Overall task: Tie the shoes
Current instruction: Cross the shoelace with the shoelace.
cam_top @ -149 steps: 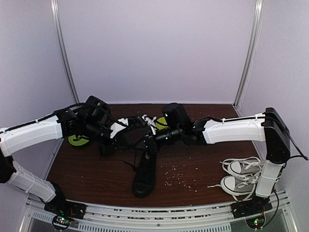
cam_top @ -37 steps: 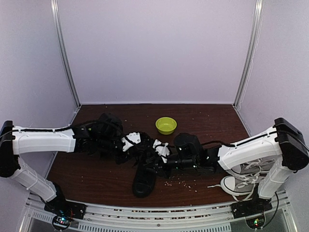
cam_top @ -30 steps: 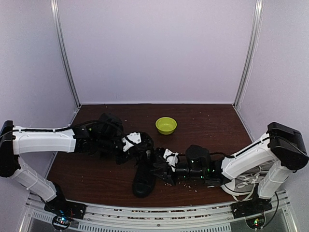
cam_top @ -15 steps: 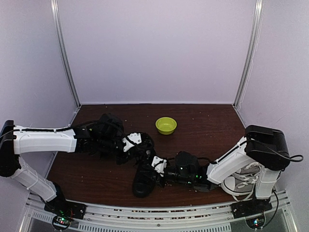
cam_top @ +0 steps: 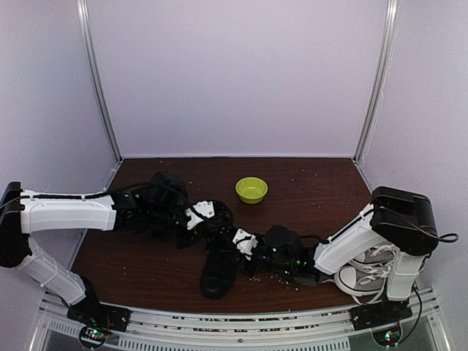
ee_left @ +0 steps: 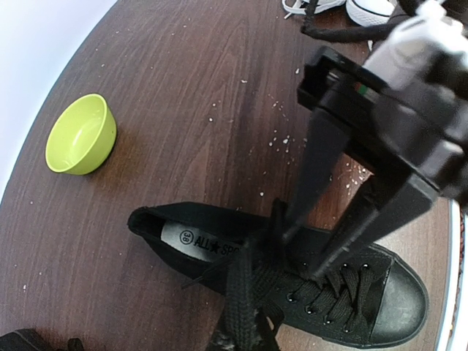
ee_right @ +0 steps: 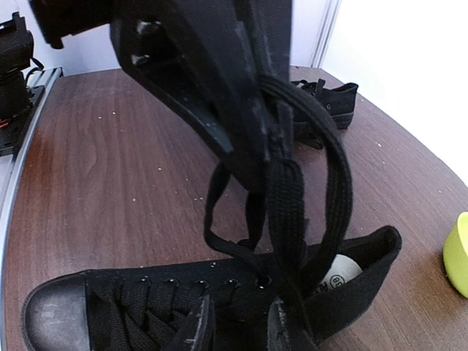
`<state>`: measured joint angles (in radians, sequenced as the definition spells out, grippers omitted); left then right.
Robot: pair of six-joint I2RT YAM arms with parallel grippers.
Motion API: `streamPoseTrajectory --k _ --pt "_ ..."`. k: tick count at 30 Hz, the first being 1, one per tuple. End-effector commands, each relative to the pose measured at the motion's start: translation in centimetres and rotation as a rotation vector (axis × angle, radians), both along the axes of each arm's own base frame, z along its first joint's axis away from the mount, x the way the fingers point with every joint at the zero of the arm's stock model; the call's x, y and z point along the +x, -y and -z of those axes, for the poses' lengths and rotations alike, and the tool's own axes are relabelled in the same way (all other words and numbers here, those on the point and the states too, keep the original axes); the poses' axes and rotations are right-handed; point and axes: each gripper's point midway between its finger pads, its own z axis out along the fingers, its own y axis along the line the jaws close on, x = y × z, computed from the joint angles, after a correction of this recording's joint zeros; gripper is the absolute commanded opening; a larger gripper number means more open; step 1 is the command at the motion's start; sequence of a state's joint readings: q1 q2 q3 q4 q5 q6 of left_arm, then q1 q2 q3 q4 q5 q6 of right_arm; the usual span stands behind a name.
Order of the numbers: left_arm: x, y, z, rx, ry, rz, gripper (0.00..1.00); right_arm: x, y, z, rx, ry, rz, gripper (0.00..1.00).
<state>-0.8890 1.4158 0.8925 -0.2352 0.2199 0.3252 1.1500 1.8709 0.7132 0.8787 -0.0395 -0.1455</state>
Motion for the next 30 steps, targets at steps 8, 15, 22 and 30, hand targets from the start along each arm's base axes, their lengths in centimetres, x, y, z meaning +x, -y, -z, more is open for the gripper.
streamPoseTrajectory --k 8,15,22,30 --pt "0.7 1.0 -1.4 -0.044 0.016 0.012 0.00 2.5 0.9 0.4 -0.008 -0.050 0.118 0.26" --pt "0.5 1.1 -1.5 -0.051 0.012 0.023 0.00 4.0 0.5 -0.4 0.020 -0.054 0.184 0.26" --pt "0.4 1.3 -1.7 -0.059 0.010 0.030 0.00 5.0 0.2 -0.6 0.034 -0.063 0.236 0.29" --pt "-0.1 1.5 -2.3 -0.084 0.011 0.057 0.00 5.9 -0.8 -1.2 0.061 -0.069 0.256 0.30"
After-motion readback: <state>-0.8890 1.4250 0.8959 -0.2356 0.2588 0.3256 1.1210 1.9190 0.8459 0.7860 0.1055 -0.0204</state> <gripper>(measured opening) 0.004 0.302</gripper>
